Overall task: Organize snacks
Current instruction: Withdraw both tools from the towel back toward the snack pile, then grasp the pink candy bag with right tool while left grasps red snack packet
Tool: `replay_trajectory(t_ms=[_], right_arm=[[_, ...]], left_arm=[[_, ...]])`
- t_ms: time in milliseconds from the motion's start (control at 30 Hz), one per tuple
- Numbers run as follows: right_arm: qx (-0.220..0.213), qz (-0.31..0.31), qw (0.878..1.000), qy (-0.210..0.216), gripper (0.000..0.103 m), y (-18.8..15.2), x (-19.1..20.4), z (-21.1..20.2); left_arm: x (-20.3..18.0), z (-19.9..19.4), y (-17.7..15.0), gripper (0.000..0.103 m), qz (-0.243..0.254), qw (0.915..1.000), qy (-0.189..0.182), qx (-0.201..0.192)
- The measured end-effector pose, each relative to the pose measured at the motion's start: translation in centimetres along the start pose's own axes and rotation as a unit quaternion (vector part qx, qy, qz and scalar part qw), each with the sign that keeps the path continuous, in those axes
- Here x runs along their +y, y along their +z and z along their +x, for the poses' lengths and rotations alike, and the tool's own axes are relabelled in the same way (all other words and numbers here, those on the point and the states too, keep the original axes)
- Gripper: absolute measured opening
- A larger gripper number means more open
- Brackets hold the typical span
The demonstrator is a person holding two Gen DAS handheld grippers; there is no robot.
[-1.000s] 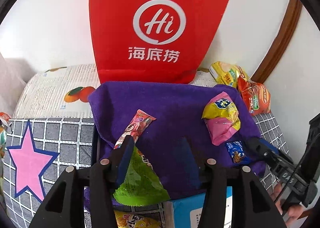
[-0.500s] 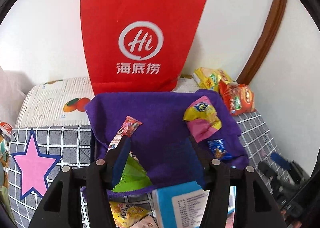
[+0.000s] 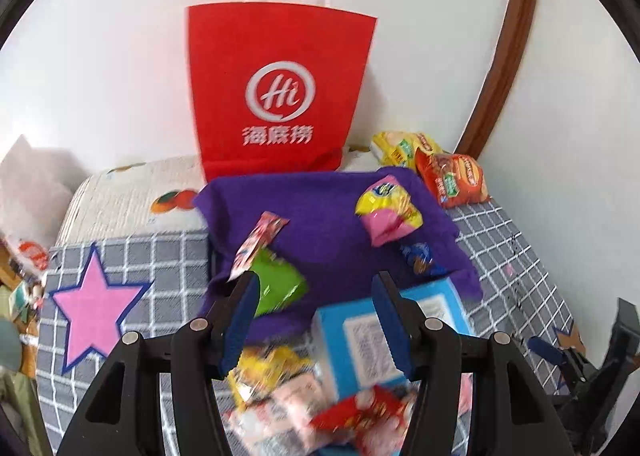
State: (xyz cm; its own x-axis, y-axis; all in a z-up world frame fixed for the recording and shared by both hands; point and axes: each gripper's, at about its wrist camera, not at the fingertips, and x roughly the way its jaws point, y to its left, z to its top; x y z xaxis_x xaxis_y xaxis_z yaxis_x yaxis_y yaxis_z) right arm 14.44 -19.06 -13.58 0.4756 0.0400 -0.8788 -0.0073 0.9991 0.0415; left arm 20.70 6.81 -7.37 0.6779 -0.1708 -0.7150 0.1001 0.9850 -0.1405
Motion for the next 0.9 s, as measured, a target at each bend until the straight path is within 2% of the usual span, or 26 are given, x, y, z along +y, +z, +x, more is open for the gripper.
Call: replay_trajectory(t_ms=[133,267,400,467,600,667,900], right_arm=[[0.024,-0.002,0.999,0.030,0.089,-2.2,0.6,1.4],[0.025,-0.018,0.999,0.038,0.089,-3.6,1.4,2.3],[0.017,-0.008,0.997,0.071,0.089,-3.2,1.4,2.8],[0.038,-0.007,0.995,0.087,0.089,-3.0,1.7,3.5],[0.068,-0.010,0.997,0.044,0.089,-3.6,2.4,5.0],[0.079,-0.010,0.996,0.039,0.089,-4.3,2.6,5.4],[0.059,-0.017,0.998,0.004,0.091,-4.7,3.6,5.6]], left_arm=[[1.6,-0.9,-1.9,0.056,-0.011,0.9999,0.012,0.005],[2.6,-1.4,-3.7,0.056,-0.014,0.9997,0.014,0.013],[2.9,-2.1,-4.8,0.056,-0.006,0.9997,0.016,0.017],[2.8,-2.5,-5.0,0.056,-0.003,0.9997,0.018,0.015],[2.9,-2.7,-5.3,0.056,-0.002,0.9998,0.016,0.014],[3.0,-2.6,-5.5,0.056,-0.002,0.9997,0.016,0.016],[3.3,-1.6,-6.1,0.056,-0.008,0.9994,0.016,0.029]])
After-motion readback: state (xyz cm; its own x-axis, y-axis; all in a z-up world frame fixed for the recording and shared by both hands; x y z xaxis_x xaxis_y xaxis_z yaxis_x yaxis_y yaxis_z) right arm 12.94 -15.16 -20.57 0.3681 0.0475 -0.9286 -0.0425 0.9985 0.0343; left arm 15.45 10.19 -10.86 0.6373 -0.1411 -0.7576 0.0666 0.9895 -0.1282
